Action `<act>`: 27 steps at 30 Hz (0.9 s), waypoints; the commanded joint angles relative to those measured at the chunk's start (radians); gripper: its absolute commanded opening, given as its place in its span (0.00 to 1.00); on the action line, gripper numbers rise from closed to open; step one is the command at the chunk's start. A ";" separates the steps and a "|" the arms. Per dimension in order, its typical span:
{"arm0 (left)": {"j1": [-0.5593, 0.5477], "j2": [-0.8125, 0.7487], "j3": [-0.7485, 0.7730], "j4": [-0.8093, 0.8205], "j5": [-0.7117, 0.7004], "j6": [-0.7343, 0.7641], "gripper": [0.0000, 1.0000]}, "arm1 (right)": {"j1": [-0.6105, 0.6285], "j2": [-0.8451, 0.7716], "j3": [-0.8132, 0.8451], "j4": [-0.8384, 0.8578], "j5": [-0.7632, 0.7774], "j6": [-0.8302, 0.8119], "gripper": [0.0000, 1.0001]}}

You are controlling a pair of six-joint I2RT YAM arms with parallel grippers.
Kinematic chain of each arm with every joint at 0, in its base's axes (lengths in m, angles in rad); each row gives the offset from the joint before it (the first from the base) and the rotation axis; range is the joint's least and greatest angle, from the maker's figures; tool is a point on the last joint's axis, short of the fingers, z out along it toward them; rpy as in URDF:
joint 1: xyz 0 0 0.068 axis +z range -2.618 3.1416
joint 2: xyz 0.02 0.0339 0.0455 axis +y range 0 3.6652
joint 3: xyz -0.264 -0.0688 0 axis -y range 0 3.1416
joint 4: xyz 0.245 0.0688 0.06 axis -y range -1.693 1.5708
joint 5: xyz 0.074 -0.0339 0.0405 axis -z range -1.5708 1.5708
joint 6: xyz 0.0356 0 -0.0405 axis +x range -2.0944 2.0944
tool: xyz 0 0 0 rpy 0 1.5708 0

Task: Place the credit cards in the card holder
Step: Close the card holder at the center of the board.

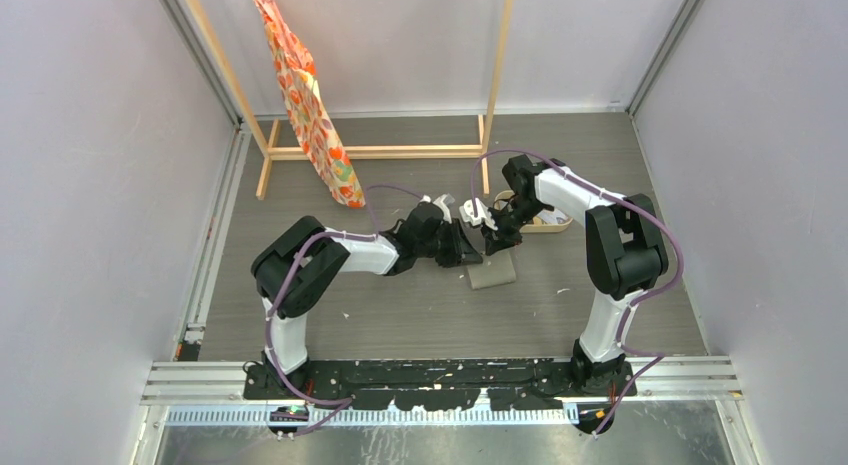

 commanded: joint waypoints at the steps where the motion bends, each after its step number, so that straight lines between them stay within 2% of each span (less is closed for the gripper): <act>1: -0.007 0.017 0.029 -0.041 -0.007 0.012 0.15 | 0.004 -0.030 0.020 0.004 -0.034 0.013 0.10; 5: -0.007 0.016 0.028 -0.053 -0.015 0.014 0.15 | 0.003 -0.029 0.019 0.010 -0.038 0.018 0.16; 11: -0.007 0.020 0.032 -0.068 -0.023 0.014 0.14 | 0.004 -0.034 0.015 0.014 -0.048 0.021 0.21; 27: -0.011 0.026 0.043 -0.093 -0.035 0.017 0.13 | 0.010 -0.016 0.017 0.029 -0.021 0.041 0.21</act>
